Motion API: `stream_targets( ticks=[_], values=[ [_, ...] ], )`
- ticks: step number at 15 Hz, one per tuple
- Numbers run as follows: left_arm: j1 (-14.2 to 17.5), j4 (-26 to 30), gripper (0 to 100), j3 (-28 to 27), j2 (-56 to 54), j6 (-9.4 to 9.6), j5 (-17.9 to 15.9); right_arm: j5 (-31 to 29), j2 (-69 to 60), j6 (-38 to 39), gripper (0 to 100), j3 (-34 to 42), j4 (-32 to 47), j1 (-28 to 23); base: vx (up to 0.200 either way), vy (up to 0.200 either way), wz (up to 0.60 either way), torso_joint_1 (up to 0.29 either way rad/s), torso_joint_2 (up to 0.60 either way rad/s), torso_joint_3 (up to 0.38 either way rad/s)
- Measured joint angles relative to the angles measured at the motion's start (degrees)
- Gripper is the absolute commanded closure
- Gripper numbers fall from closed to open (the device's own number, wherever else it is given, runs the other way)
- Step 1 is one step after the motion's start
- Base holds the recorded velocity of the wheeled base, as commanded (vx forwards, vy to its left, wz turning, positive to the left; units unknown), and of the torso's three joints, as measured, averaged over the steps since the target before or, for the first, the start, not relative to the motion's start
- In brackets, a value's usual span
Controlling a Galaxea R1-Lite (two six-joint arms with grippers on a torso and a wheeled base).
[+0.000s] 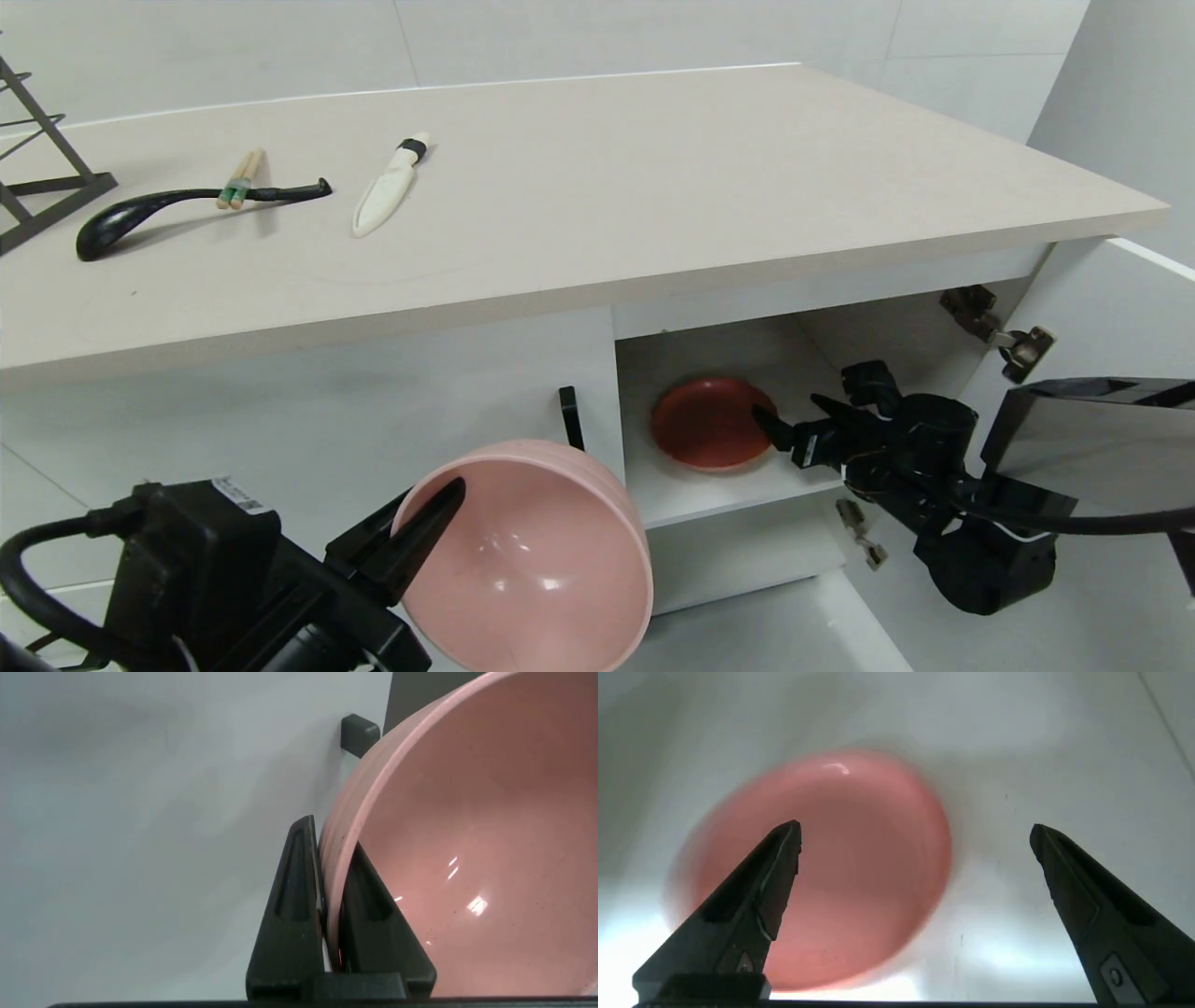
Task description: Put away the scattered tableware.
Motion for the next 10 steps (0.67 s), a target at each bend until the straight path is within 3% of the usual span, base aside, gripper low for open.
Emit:
stream_targets(
  ticks=[7, 10],
  values=[
    [-3.0, 0.0, 100, -1.7, 1.8, 2.13, 0.1, -3.2, -19.4, -2.4, 0, 23.5, 0.0, 4.4, 0.0, 0.0, 0.0, 0.0, 0.0, 0.0],
    [-5.9, 0.0, 100, -6.4, 4.4, 2.6, 3.0, -4.2, -27.2, -3.0, 0, 30.2, 0.0, 8.3, 0.0, 0.0, 0.0, 0.0, 0.0, 0.0]
  ],
)
